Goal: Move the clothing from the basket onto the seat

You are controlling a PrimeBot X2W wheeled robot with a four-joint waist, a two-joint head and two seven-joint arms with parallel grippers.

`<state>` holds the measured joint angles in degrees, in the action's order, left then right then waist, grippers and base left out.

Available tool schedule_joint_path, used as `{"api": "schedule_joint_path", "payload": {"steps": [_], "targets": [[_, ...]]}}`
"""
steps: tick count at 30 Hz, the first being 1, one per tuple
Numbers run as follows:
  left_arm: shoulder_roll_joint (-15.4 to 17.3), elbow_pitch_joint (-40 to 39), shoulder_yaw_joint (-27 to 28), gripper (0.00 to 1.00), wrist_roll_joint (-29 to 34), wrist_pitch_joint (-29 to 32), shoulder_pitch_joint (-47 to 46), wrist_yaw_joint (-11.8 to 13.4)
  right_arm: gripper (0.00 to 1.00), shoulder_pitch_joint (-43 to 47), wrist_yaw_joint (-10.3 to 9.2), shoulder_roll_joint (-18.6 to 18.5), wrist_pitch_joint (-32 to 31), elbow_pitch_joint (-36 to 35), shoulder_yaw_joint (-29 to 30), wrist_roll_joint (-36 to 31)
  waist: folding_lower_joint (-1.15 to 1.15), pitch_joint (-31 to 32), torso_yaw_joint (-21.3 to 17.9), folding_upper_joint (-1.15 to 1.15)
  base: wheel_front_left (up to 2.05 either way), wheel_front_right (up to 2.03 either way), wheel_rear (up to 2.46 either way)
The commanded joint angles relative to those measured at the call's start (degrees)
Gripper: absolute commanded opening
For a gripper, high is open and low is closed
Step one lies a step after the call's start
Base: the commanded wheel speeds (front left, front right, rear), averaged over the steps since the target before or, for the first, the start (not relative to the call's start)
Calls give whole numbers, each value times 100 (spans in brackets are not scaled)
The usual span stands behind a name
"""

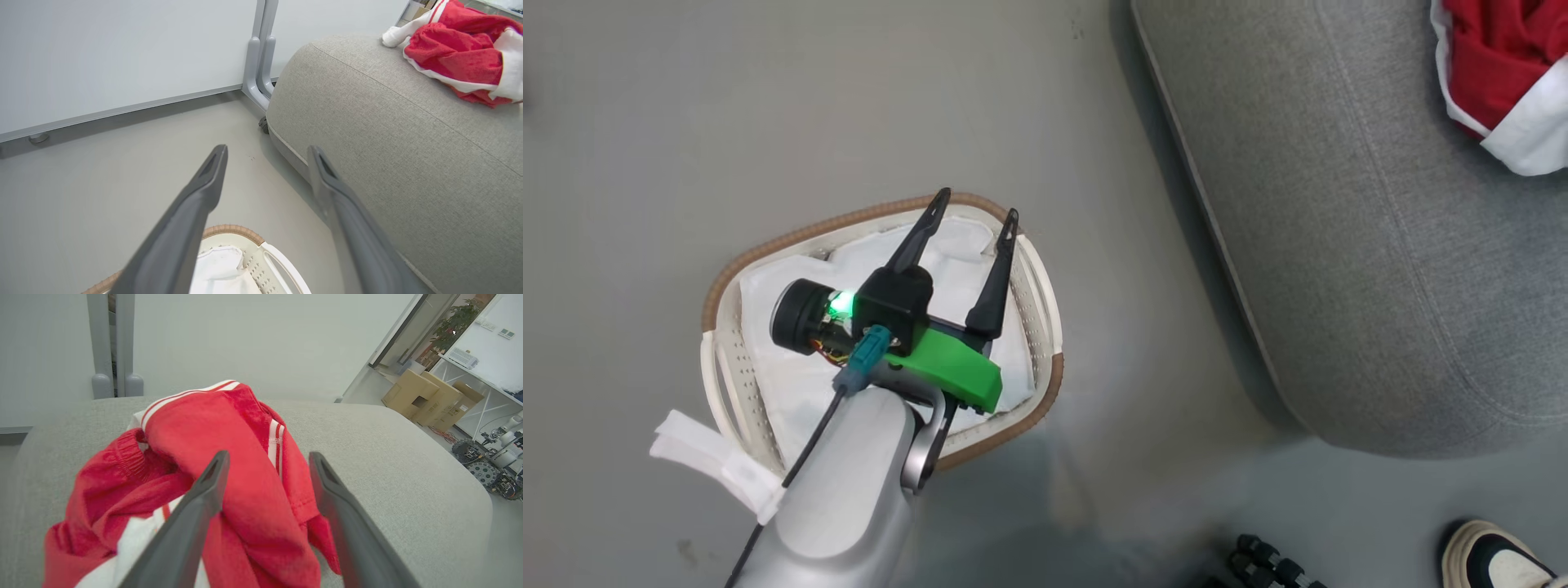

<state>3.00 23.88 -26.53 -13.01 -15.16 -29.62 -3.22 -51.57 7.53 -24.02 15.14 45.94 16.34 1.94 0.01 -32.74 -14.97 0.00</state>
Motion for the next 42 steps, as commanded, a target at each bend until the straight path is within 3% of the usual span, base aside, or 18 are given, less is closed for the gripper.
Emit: {"api": "schedule_joint_path", "payload": {"steps": [1, 7, 16, 29, 42], "targets": [[23, -34, 69, 100, 25, 1, 132, 35, 100, 240, -8, 82, -1, -123, -44, 15, -1, 219, 13, 0, 0, 0, 0], [19, -212, 466, 100, 199, 2, 462, 181, 100, 1151, -8, 479, -1, -1007, -351, 308, -1, 714, 152, 0, 0, 0, 0], [20, -339, 1308, 100, 350, 2, 1138, 442, 100, 2043, -8, 1011, -1, -1756, -1182, 738, -1, 1354, 561, 0, 0, 0, 0], [1, -186, 2154, 100, 452, 2, 1902, 579, 100, 3035, -8, 1570, -1, -2065, -1827, 873, -1, 2096, 1203, 0, 0, 0, 0], [2, -249, 2428, 100, 162, 3, 2560, 480, 100, 3759, -8, 1871, -1, -2020, -1919, 843, -1, 2545, 1357, 0, 0, 0, 0]]}}
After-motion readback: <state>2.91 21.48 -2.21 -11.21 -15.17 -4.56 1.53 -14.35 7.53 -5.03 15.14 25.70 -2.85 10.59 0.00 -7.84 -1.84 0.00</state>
